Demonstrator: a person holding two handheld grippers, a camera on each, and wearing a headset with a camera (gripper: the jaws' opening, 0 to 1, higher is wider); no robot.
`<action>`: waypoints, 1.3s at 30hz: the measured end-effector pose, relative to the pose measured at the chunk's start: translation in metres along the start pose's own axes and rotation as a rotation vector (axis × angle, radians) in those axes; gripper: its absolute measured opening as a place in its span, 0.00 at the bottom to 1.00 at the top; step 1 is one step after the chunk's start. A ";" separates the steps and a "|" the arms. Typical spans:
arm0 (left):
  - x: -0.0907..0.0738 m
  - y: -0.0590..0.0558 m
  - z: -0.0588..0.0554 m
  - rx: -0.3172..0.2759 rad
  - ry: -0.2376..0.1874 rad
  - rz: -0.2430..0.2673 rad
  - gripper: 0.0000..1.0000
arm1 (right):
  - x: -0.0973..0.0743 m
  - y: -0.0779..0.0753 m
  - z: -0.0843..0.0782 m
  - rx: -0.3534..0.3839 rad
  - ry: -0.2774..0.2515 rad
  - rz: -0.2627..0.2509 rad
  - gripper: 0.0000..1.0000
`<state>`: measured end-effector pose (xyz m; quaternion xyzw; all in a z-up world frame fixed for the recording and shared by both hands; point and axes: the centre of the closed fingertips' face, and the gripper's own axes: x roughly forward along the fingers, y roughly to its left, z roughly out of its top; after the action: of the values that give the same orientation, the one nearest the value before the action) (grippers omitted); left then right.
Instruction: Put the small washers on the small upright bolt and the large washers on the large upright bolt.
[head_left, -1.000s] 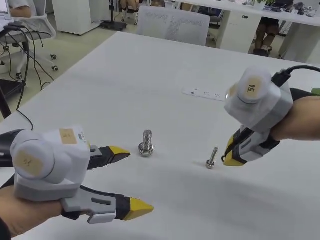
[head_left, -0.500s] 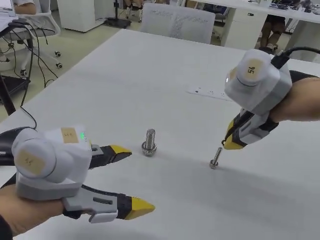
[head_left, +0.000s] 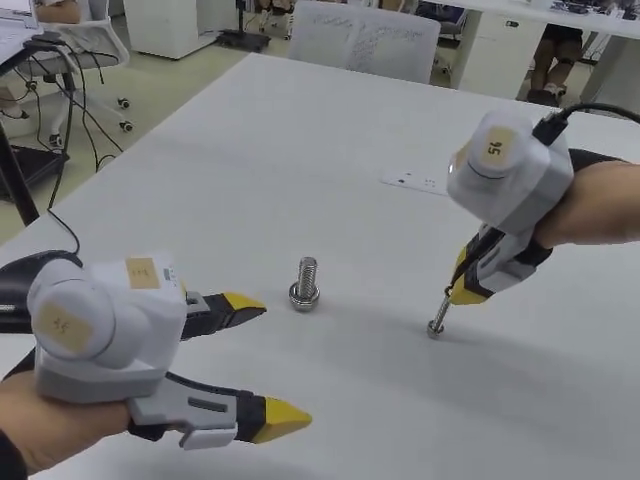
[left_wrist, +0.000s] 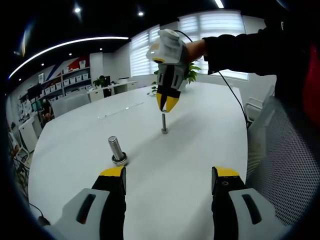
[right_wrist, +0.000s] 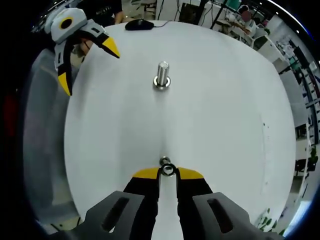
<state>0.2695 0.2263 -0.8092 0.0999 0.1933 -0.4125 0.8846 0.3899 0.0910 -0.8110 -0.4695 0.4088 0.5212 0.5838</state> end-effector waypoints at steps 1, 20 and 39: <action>0.000 0.000 0.000 -0.001 0.001 0.000 0.69 | 0.001 0.000 -0.001 0.001 0.002 0.003 0.13; 0.002 0.001 -0.004 -0.011 0.010 -0.002 0.69 | 0.012 -0.001 -0.002 0.015 0.007 0.027 0.14; 0.003 0.004 -0.008 -0.018 0.019 0.000 0.69 | 0.044 0.003 -0.010 0.039 0.018 0.063 0.14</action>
<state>0.2721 0.2299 -0.8175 0.0959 0.2056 -0.4100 0.8834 0.3923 0.0909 -0.8561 -0.4497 0.4385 0.5270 0.5724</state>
